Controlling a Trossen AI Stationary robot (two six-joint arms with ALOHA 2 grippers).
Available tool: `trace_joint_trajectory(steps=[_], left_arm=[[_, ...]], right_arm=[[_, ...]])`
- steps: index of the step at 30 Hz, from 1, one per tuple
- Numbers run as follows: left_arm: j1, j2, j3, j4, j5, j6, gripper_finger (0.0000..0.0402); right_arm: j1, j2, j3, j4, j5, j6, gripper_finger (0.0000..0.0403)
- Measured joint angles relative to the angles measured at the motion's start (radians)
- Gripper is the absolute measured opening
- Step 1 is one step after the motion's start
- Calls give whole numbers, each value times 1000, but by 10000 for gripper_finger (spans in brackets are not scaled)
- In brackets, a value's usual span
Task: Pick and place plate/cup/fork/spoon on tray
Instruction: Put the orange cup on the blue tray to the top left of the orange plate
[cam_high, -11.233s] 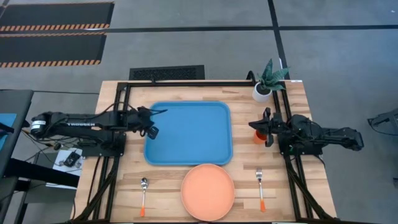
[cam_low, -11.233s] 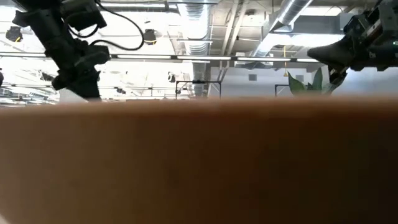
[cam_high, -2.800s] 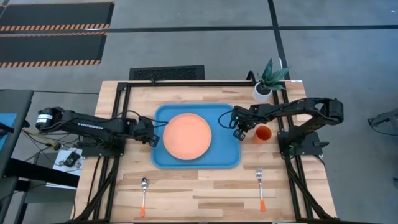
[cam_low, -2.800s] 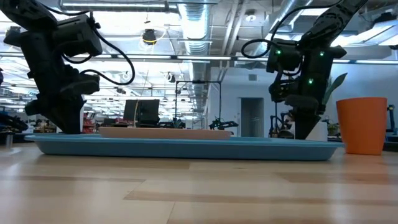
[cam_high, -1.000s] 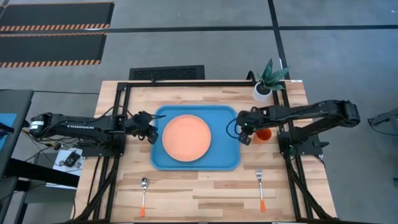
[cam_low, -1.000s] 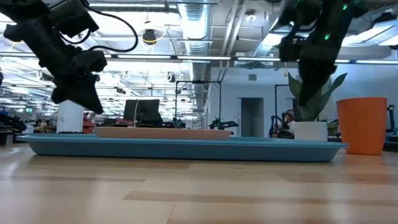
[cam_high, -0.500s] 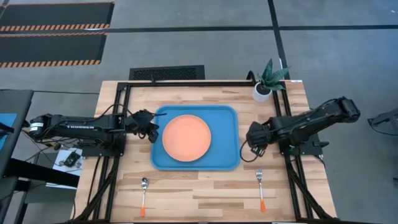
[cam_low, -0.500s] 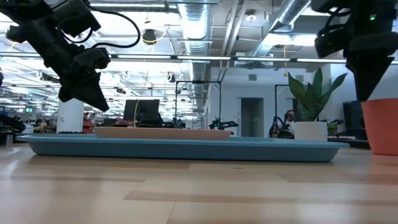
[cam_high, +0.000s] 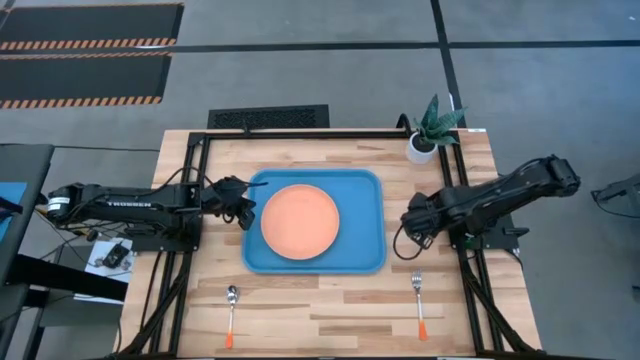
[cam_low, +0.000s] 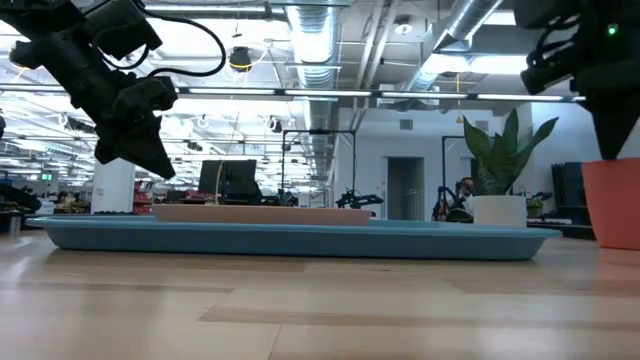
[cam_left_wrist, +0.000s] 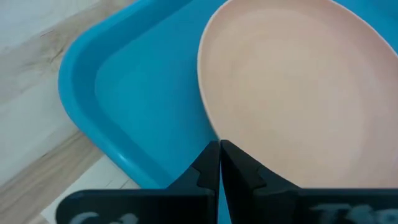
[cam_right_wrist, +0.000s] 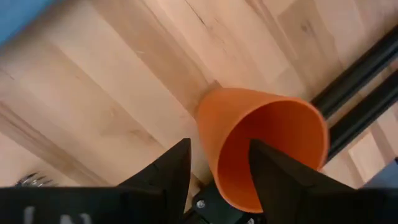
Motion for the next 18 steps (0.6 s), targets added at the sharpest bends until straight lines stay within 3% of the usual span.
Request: trace_joint_trajectory(steps=[7, 14, 18], left_arm=[[0, 0, 0, 9, -1, 21, 0], [14, 0, 0, 62, 37, 79, 0], [59, 0, 0, 64, 46, 120, 0]], right_arm=[[-18, 1, -70, 66, -24, -1, 127], [-66, 1, -45, 73, -19, -92, 21], [-118, 1, 55, 74, 3, -175, 20]])
